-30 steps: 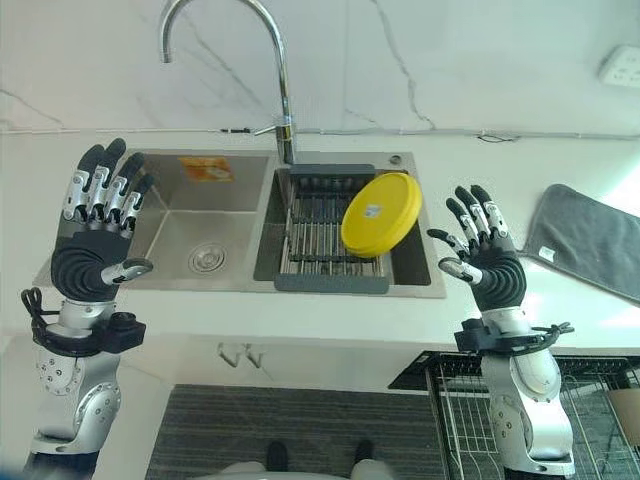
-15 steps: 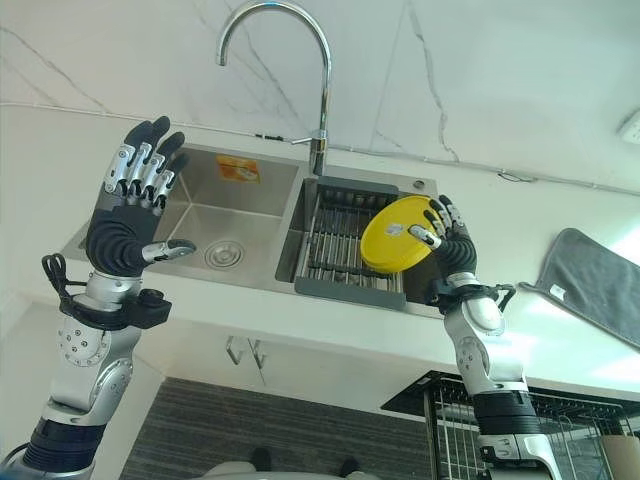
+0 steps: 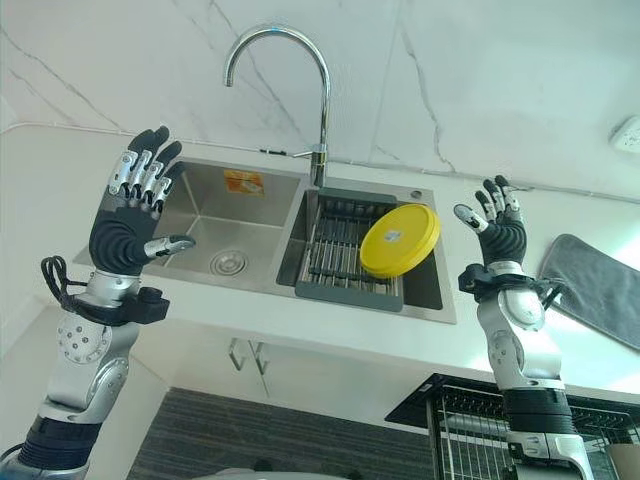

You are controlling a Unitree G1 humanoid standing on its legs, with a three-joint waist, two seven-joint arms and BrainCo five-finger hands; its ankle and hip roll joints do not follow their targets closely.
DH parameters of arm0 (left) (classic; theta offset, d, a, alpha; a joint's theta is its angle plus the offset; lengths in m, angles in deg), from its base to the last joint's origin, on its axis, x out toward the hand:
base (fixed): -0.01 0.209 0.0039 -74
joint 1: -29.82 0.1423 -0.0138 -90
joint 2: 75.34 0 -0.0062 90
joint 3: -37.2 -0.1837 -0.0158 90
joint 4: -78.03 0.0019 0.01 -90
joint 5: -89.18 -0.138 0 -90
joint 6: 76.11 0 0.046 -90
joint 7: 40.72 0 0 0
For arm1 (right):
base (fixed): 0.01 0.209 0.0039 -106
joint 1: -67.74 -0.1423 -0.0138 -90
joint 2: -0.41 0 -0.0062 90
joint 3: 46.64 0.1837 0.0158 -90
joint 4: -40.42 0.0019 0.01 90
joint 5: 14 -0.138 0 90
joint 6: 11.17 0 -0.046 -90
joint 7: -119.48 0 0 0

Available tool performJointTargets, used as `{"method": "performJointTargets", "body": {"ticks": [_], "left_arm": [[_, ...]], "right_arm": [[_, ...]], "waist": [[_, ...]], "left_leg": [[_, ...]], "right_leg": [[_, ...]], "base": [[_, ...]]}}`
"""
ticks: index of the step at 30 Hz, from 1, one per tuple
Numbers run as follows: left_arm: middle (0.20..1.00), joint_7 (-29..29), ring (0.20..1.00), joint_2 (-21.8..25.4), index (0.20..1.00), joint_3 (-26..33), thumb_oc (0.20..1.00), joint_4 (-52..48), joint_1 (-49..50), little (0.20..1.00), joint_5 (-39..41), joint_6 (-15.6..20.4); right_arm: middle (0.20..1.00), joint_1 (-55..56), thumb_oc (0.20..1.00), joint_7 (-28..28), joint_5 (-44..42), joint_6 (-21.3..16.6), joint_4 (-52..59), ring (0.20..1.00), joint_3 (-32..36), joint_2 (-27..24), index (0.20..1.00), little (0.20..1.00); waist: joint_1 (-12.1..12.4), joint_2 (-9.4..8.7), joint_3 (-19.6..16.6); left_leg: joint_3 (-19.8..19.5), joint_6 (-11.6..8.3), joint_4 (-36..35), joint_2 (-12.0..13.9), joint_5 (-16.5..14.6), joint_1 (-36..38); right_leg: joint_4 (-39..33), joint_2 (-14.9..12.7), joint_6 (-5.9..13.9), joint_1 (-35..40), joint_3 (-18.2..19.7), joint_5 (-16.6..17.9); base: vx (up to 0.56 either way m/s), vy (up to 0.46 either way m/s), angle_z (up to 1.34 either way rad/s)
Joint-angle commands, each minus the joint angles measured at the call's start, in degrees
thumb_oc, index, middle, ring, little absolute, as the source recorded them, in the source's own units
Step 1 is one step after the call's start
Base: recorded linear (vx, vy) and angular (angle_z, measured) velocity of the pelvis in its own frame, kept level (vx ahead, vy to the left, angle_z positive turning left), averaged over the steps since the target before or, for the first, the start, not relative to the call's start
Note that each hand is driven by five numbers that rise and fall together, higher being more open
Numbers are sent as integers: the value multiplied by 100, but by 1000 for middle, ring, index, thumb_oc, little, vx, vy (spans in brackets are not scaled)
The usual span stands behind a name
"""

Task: Place the dishes in the dishwasher.

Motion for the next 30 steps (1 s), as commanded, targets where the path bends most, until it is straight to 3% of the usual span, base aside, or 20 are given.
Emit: {"method": "performJointTargets", "body": {"ticks": [1, 5, 6, 8, 30], "left_arm": [[1000, 36, 1000, 140, 1000, -14, 1000, 26, -221, 1000, 111, 204], [1000, 36, 1000, 140, 1000, -14, 1000, 26, -222, 1000, 111, 204], [1000, 29, 1000, 209, 1000, -91, 1000, 82, -287, 1000, 145, 171], [1000, 89, 1000, 228, 1000, -169, 1000, 161, -372, 1000, 150, 173], [1000, 104, 1000, 352, 1000, -202, 1000, 244, -430, 1000, 269, 20]], "right_arm": [[1000, -524, 1000, -18, -192, -267, -83, 1000, 241, -279, 1000, 1000], [1000, -524, 1000, -18, -192, -267, -83, 1000, 241, -279, 1000, 1000], [1000, -614, 1000, 0, -233, -88, -631, 1000, 102, -333, 1000, 1000], [1000, -829, 1000, 9, -269, -128, -1114, 1000, -38, -383, 1000, 1000], [1000, -1154, 1000, 320, -412, 172, -2274, 1000, -381, -496, 1000, 1000]], "waist": [[140, 31, -163], [140, 31, -162], [182, 23, -176], [204, 37, -162], [321, 55, -157]], "left_leg": [[169, -293, 9, 448, -824, 252], [169, -293, 9, 448, -824, 252], [196, -300, 9, 459, -815, 258], [208, -302, 9, 468, -817, 274], [183, -340, 9, 479, -788, 285]], "right_leg": [[54, -198, 160, 88, -252, -527], [54, -198, 160, 88, -252, -527], [46, -202, 155, 103, -267, -520], [43, -197, 140, 121, -269, -524], [33, -181, 106, 188, -300, -551]], "base": [[0, 0, 0], [0, 0, 0], [0, 0, 0], [0, 0, 0], [1, 1, 0]]}}
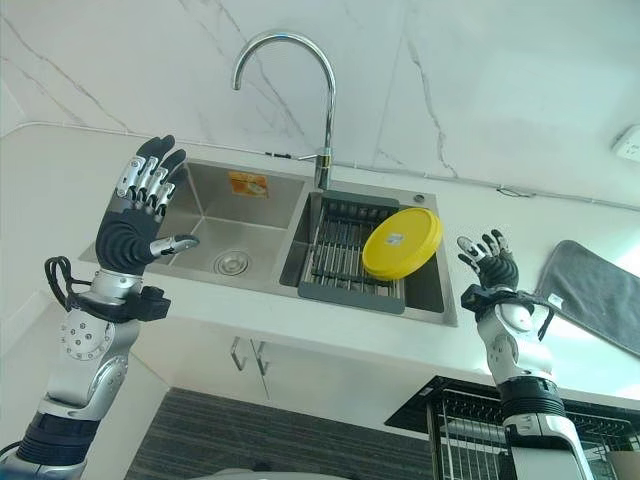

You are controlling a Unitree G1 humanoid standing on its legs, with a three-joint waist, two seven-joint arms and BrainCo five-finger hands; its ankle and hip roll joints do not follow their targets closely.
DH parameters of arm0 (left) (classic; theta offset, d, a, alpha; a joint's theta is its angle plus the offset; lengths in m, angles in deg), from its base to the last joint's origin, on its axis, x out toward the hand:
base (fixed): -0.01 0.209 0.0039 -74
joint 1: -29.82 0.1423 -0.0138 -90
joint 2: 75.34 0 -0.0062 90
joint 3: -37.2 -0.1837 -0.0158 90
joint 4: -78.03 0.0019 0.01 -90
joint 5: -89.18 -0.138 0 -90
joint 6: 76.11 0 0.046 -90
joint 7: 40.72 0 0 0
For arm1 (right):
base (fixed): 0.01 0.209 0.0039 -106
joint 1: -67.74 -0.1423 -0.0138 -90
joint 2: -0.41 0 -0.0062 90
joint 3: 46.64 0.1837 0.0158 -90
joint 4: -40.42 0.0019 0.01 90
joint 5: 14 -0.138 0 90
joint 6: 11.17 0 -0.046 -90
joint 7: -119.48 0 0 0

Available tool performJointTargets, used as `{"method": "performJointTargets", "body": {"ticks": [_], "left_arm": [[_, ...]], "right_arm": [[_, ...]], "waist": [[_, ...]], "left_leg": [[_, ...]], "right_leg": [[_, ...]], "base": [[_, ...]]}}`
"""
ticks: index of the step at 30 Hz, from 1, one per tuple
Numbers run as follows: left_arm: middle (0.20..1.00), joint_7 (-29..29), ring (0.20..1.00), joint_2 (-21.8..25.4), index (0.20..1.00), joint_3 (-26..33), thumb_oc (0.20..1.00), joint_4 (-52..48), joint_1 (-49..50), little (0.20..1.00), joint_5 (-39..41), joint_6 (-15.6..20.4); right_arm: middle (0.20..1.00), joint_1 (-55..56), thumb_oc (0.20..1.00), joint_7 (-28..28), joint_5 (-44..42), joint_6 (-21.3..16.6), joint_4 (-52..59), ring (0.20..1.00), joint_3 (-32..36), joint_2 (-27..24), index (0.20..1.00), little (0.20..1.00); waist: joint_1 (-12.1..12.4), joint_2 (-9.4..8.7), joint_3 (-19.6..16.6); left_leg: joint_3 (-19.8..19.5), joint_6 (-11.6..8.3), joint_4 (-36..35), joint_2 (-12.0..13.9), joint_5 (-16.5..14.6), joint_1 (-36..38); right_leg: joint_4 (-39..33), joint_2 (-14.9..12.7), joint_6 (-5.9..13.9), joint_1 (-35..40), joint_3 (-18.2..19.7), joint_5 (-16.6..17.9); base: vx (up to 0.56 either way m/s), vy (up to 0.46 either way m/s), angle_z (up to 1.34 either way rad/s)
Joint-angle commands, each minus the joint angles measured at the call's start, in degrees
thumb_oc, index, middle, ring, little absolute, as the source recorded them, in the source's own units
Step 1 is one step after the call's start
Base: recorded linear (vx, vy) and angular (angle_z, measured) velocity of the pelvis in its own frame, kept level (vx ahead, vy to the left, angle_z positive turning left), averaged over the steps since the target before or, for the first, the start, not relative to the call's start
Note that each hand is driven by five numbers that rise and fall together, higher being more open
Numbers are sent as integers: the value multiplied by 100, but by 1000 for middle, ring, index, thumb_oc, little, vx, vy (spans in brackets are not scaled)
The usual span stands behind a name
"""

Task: Place the dishes in the dishwasher.

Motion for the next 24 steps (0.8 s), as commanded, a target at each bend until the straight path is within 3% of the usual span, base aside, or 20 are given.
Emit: {"method": "performJointTargets", "body": {"ticks": [1, 24], "left_arm": [[1000, 67, 1000, 204, 1000, -141, 1000, 50, -372, 1000, 252, 82], [1000, 164, 1000, 380, 1000, -164, 1000, 121, -483, 1000, 312, -84]], "right_arm": [[1000, -732, 1000, 91, -186, -152, -244, 1000, -88, -445, 1000, 1000], [1000, -1225, 1000, 410, -202, 67, -1002, 1000, -475, -598, 1000, 1000]], "waist": [[218, 77, -120], [369, 125, -98]], "left_leg": [[201, -347, 10, 478, -811, 273], [105, -382, 10, 472, -769, 293]], "right_leg": [[34, -182, 111, 164, -285, -548], [42, -172, 71, 259, -400, -589]], "base": [[0, 0, 0], [2, -3, 3]]}}
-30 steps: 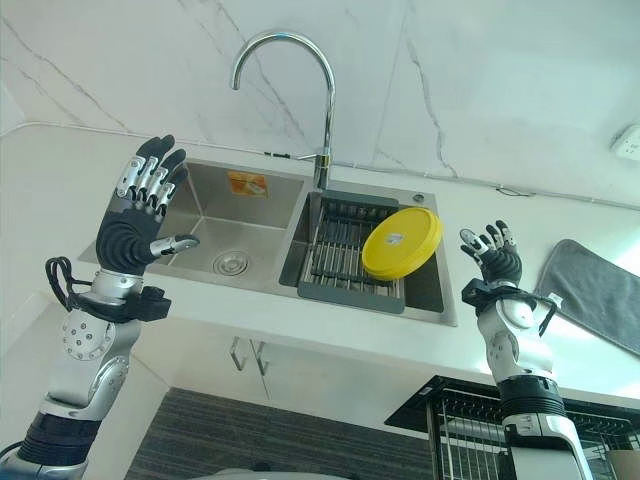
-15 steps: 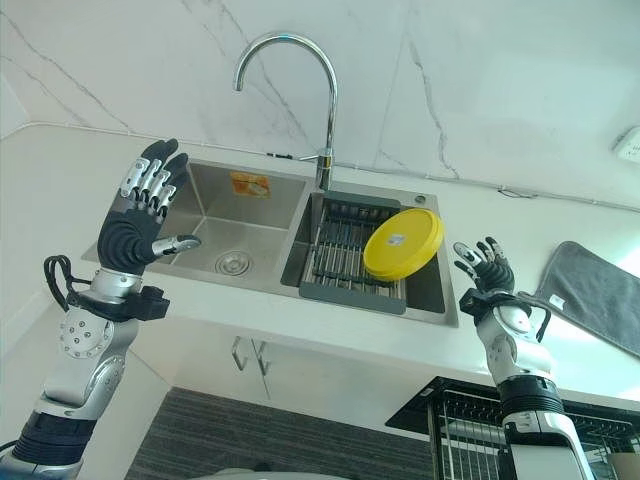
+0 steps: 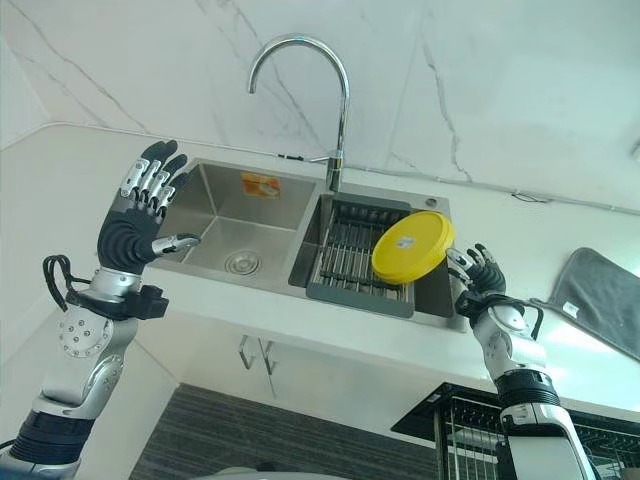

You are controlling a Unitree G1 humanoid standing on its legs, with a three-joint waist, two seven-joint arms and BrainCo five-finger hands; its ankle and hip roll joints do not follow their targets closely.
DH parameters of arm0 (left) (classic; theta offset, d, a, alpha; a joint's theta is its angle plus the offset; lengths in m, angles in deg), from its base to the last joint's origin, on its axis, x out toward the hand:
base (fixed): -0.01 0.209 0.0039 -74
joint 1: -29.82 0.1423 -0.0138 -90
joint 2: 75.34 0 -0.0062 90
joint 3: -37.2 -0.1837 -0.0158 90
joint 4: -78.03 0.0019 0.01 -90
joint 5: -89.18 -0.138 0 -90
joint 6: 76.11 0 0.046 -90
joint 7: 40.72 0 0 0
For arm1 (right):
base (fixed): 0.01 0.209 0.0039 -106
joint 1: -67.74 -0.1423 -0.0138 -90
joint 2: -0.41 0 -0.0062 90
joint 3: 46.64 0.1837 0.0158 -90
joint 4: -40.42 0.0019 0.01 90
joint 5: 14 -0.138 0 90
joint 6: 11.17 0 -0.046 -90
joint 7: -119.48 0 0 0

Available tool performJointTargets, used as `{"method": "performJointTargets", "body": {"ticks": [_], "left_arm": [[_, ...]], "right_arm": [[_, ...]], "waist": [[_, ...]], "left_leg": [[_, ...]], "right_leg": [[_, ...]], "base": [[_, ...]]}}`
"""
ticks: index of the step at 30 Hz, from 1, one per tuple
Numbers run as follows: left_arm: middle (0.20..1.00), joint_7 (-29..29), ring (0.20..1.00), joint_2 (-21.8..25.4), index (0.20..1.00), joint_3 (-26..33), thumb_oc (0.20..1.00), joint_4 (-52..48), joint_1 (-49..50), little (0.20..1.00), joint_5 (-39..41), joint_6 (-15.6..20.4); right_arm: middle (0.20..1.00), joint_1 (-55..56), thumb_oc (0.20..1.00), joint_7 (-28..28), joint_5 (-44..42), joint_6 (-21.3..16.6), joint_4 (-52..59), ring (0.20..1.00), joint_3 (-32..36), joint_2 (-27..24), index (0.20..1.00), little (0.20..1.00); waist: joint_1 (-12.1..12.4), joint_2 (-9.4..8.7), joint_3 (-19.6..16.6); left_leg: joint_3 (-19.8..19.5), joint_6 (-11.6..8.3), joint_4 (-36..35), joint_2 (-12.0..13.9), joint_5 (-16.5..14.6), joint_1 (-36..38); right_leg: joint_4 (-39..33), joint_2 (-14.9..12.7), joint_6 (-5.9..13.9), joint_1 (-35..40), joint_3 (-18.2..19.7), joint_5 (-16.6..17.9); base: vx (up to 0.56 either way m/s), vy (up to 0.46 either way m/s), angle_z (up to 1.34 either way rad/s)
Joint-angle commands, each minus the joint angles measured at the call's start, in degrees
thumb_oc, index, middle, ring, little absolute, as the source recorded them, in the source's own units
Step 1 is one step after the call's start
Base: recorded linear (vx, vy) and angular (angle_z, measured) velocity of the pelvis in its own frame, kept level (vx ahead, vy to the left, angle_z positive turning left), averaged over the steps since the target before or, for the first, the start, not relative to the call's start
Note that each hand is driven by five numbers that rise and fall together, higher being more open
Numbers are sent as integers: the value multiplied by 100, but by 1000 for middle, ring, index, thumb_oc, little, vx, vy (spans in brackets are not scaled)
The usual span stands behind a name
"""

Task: Place the dishes in the dishwasher.

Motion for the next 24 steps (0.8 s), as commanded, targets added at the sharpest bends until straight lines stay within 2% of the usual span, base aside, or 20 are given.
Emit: {"method": "performJointTargets", "body": {"ticks": [1, 14, 24], "left_arm": [[1000, 95, 1000, 195, 1000, -159, 1000, 84, -470, 1000, 283, 140], [1000, 208, 1000, 255, 1000, -77, 1000, 98, -431, 1000, 319, 82], [1000, 286, 1000, 268, 1000, -79, 1000, 151, -427, 1000, 427, 5]], "right_arm": [[1000, -875, 1000, 121, -206, -240, -312, 1000, -251, -560, 1000, 1000], [1000, -1012, 1000, 259, -447, -215, -590, 1000, -282, -571, 1000, 1000], [1000, -1095, 1000, 380, -813, -47, -825, 1000, -286, -562, 1000, 1000]], "waist": [[236, 16, -108], [309, 51, -132], [353, 67, -148]], "left_leg": [[250, -361, 41, 477, -782, 272], [193, -374, 41, 473, -752, 247], [154, -388, 41, 467, -741, 234]], "right_leg": [[44, -172, 93, 165, -261, -571], [55, -177, 59, 181, -354, -593], [56, -179, 45, 201, -400, -614]], "base": [[0, 0, 0], [-2, -4, 2], [-1, -3, 5]]}}
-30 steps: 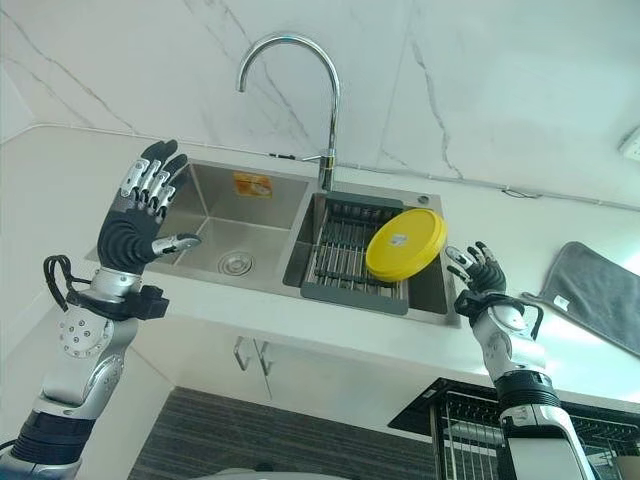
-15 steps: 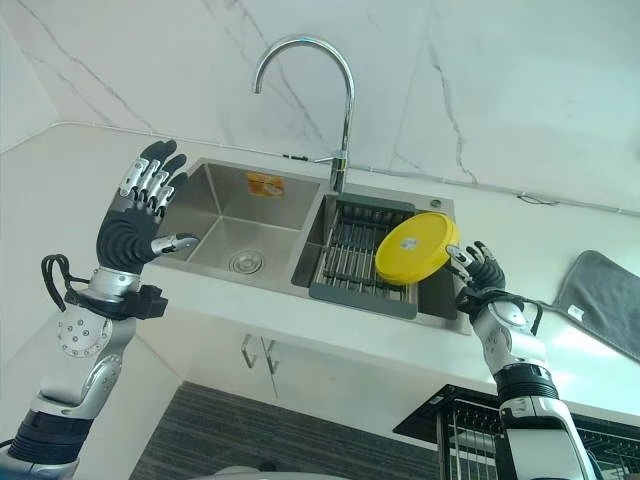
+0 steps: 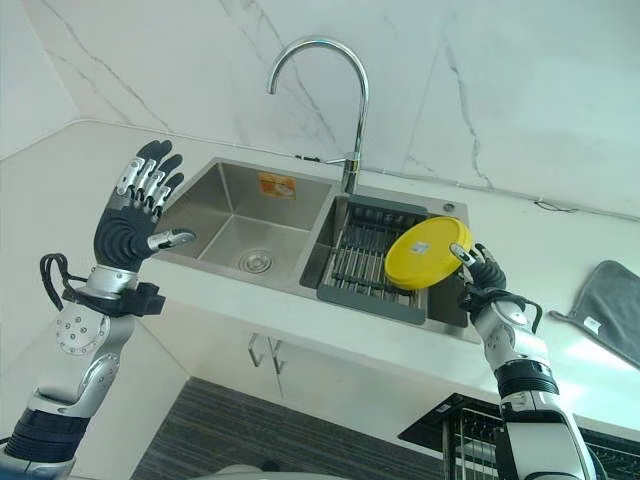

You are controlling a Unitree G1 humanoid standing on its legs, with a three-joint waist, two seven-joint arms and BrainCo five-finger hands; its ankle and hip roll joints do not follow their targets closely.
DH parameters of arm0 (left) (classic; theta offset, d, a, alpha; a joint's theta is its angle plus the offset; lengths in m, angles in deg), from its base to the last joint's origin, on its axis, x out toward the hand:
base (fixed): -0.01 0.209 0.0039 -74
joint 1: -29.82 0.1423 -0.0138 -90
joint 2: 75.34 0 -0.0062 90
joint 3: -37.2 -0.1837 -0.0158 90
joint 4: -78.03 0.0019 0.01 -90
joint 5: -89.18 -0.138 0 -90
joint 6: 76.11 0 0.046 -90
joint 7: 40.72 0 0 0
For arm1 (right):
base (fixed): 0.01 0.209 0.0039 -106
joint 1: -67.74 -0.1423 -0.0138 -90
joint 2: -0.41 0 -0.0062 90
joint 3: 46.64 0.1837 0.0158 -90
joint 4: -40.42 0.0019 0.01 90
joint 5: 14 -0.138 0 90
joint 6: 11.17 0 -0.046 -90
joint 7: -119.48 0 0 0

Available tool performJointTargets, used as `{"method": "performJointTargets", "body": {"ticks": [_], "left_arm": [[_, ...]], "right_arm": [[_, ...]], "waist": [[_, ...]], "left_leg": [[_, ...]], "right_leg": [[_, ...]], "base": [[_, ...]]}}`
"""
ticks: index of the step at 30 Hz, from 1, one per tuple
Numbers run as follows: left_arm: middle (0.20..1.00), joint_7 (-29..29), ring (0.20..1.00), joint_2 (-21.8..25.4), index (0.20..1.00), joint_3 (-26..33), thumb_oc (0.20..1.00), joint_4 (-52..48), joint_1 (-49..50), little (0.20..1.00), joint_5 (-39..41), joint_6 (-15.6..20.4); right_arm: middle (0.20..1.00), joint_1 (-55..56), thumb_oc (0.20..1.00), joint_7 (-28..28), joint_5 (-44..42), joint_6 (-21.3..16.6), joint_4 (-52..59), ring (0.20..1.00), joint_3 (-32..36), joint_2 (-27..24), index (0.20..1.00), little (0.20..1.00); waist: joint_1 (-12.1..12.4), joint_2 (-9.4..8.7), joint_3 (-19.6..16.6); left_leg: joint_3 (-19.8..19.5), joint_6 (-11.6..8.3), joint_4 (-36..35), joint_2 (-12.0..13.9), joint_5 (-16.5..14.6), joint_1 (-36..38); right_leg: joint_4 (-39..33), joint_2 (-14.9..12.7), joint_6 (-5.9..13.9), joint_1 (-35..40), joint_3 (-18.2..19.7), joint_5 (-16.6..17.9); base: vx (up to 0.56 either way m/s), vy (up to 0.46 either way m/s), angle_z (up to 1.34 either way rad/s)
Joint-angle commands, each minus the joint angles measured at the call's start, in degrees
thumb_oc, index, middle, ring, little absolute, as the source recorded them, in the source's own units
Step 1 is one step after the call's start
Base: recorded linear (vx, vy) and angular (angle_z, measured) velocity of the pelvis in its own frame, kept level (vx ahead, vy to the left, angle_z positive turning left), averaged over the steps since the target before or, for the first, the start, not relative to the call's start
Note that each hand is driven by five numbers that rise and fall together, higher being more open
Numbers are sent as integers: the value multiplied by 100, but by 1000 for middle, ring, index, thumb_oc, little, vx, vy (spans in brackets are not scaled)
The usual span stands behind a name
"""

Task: Place the dishes in the dishwasher.

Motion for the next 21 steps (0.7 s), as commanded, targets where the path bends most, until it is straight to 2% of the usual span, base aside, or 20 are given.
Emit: {"method": "performJointTargets", "body": {"ticks": [1, 9, 21], "left_arm": [[1000, 99, 1000, 155, 1000, -61, 1000, 92, -363, 1000, 242, 167], [1000, 43, 1000, 178, 1000, -18, 1000, 80, -311, 1000, 281, 167], [1000, 80, 1000, 260, 1000, -120, 1000, 124, -408, 1000, 293, 88]], "right_arm": [[1000, -783, 1000, 176, -289, -182, -275, 1000, -276, -516, 1000, 1000], [1000, -847, 1000, 378, -436, -66, -456, 1000, -259, -598, 1000, 1000], [1000, -1182, 1000, 365, -277, 83, -762, 1000, -457, -733, 1000, 1000]], "waist": [[206, 7, -143], [263, -30, -122], [309, -32, -124]], "left_leg": [[318, -386, 42, 489, -755, 248], [278, -397, 42, 483, -749, 242], [259, -391, 42, 472, -752, 276]], "right_leg": [[55, -182, 149, 121, -243, -542], [51, -181, 156, 137, -274, -537], [51, -172, 153, 174, -292, -539]], "base": [[0, 0, 0], [0, 0, 0], [0, 0, 0]]}}
